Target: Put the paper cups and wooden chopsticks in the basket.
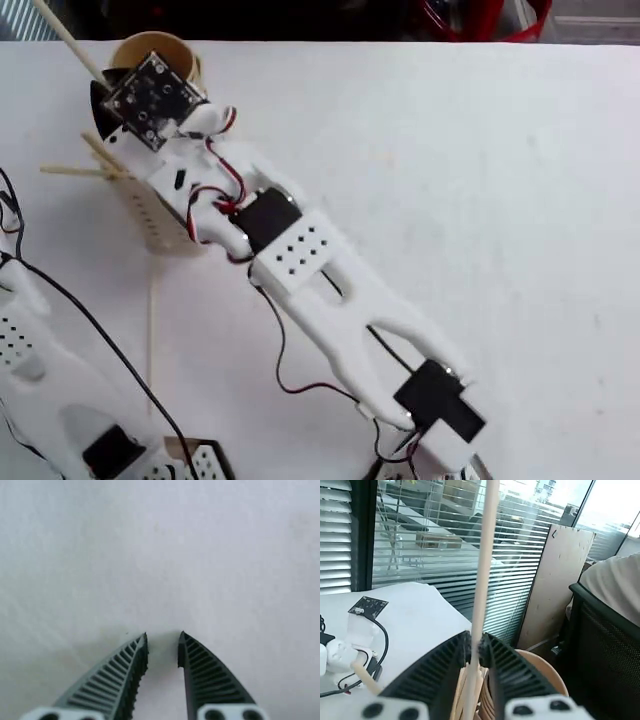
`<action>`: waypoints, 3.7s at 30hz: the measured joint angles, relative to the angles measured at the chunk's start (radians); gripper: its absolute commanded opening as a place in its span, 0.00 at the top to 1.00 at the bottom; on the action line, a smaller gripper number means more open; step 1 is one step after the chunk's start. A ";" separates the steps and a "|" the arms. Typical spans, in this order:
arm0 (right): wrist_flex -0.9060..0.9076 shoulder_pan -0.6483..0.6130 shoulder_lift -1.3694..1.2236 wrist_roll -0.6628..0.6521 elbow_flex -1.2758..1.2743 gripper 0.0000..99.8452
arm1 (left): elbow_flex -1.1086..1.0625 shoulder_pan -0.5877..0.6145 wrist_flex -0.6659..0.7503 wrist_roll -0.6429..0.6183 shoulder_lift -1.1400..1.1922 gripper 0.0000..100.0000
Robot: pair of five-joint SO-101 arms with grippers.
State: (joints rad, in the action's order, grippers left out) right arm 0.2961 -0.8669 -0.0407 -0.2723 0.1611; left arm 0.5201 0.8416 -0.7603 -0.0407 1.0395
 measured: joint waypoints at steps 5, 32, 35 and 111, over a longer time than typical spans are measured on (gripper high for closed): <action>0.048 0.002 -0.043 0.006 0.025 0.91 | 0.000 0.000 0.000 0.000 0.000 0.87; 1.194 0.203 0.354 0.005 -0.169 0.98 | 0.000 -0.002 0.002 0.084 0.000 0.87; 1.069 0.348 0.489 0.003 -0.425 0.98 | 0.000 -0.002 0.003 0.209 0.000 0.87; 0.589 0.683 1.473 -0.166 -1.758 0.98 | -1.336 -0.397 -0.767 0.681 -1.958 0.79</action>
State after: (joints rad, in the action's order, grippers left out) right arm 0.8853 -0.1841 1.4323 -0.4381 -1.5973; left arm -0.8163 0.4442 -1.5275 0.6406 -0.9183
